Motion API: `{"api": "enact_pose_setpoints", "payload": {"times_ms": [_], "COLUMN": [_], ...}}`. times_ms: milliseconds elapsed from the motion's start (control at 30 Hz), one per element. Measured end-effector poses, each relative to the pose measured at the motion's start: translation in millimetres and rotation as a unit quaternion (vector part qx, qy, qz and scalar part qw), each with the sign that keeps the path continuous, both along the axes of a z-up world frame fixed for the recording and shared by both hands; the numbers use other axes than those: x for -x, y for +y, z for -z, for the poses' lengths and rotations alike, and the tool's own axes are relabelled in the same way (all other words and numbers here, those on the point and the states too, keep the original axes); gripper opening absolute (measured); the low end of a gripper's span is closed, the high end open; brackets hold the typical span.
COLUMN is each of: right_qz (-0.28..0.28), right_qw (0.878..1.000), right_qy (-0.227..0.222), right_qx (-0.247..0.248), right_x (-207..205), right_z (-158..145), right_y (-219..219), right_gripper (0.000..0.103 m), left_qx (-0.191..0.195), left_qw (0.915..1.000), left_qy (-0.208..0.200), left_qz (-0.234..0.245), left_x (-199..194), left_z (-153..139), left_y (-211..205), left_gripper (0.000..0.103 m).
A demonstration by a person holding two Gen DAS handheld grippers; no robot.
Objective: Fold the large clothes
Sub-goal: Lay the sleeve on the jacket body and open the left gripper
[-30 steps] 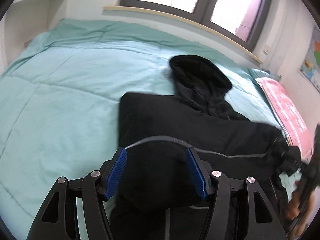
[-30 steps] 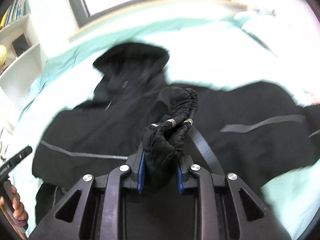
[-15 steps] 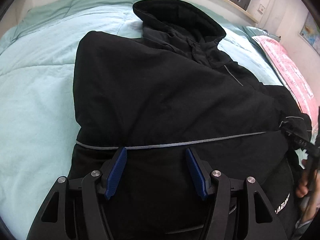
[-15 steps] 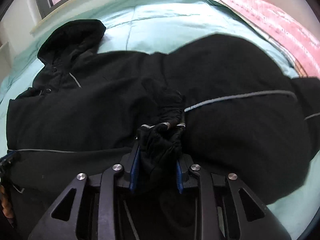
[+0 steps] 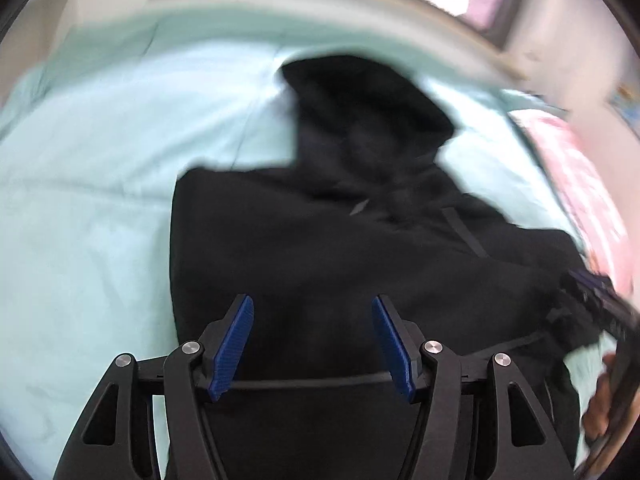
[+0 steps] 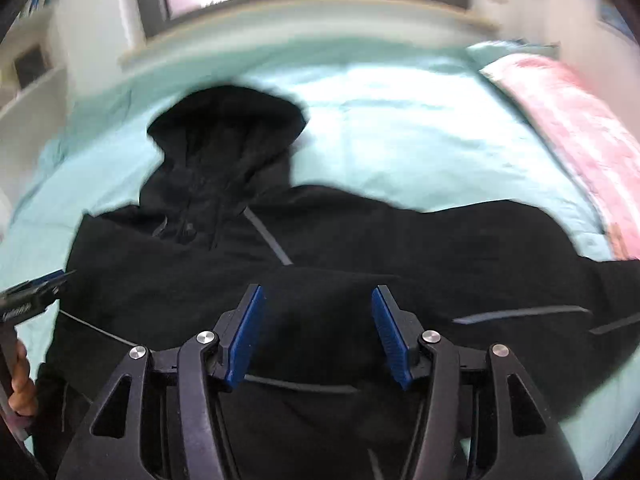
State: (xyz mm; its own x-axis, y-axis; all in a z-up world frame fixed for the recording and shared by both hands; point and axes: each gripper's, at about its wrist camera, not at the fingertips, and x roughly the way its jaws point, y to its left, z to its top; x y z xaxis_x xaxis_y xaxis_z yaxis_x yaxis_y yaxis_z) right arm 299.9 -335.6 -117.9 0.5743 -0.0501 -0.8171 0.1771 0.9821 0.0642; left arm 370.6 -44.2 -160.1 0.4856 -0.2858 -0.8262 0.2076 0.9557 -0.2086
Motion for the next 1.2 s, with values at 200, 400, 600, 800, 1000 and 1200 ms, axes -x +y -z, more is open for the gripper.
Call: {"api": "enact_pose_setpoints", "payload": {"times_ms": [200,400,600,800,1000,1200], "right_qz": [0.022,0.004,-0.021,-0.027,-0.036,-0.028], "right_qw": [0.995,0.997,0.999,0.998,0.999,0.999], "right_qy": [0.084,0.048,0.002,0.049,0.003,-0.018], "right_qx": [-0.040,-0.060,-0.035,0.008,-0.010,-0.012], "right_x": [-34,-21,44,69,84,90], "right_z": [90,79,21,51,86,90], "right_y": [-28,-39,-21,-8,-16,-14], "right_gripper": [0.055,0.054,0.056,0.056,0.058,0.058], "left_qx": [-0.008,-0.032,0.003,-0.010,-0.029,-0.056], "left_qw": [0.9990,0.9995,0.9974,0.9984,0.9988,0.9970], "left_qy": [0.038,0.005,-0.055,-0.015,-0.022,-0.044], "left_qz": [-0.021,-0.006,0.046,0.053,0.033,0.029], "left_x": [-26,-8,62,80,69,67], "left_z": [56,38,-11,24,63,69], "left_y": [9,5,3,-18,-22,-35], "left_gripper": [0.063,0.063,0.063,0.063,0.064,0.065]}}
